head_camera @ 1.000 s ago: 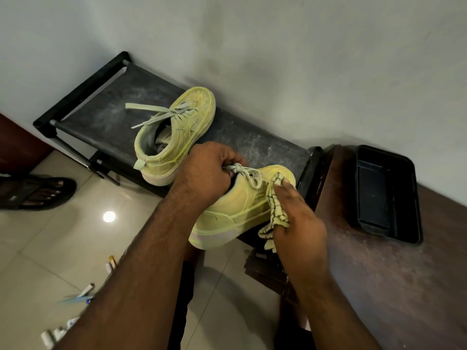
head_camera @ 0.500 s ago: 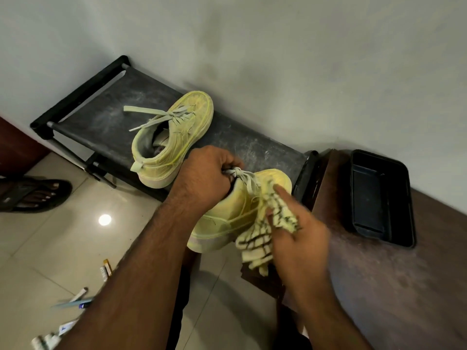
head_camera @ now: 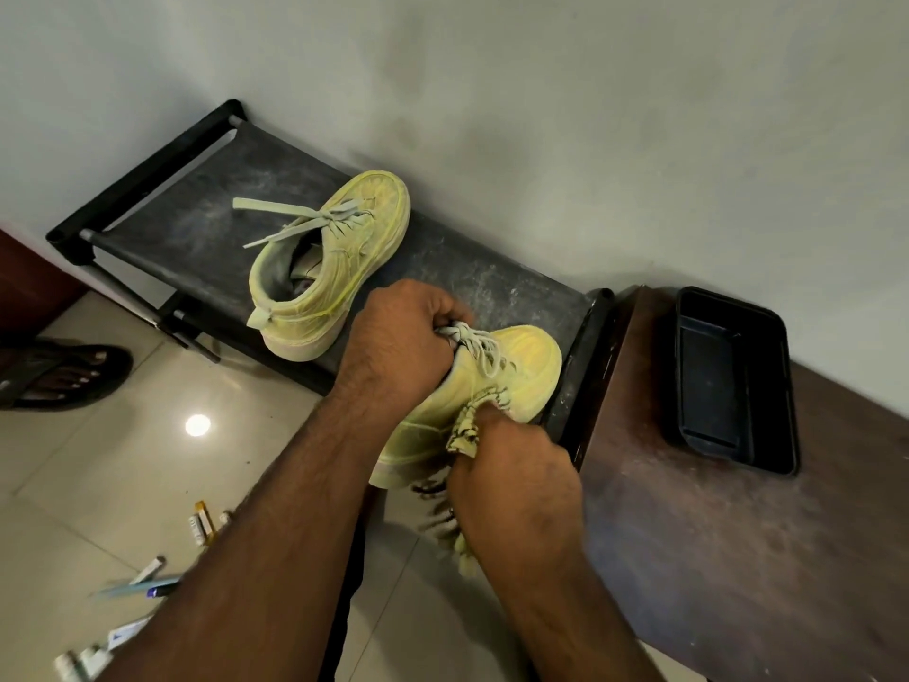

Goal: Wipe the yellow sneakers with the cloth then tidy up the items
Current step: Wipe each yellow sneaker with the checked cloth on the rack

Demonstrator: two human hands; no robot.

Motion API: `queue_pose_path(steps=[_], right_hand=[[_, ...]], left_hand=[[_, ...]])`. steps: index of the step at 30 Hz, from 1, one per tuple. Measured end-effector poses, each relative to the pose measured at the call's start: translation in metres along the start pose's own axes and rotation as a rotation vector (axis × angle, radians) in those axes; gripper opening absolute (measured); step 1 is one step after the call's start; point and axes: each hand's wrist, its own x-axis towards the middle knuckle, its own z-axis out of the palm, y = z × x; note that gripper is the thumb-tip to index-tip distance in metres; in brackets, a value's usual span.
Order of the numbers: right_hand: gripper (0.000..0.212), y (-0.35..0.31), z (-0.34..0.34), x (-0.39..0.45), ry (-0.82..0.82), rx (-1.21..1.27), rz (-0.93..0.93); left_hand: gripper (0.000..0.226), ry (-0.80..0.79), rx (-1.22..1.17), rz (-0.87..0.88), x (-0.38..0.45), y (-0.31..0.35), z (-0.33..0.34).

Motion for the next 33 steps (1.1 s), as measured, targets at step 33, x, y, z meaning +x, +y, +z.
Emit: queue_pose_path(steps=[33], right_hand=[[0.029,0.003,0.004,0.004,0.015,-0.096,-0.119]], left_hand=[[0.024,0.112,-0.041,-0.035,-0.007,0.003,0.013]])
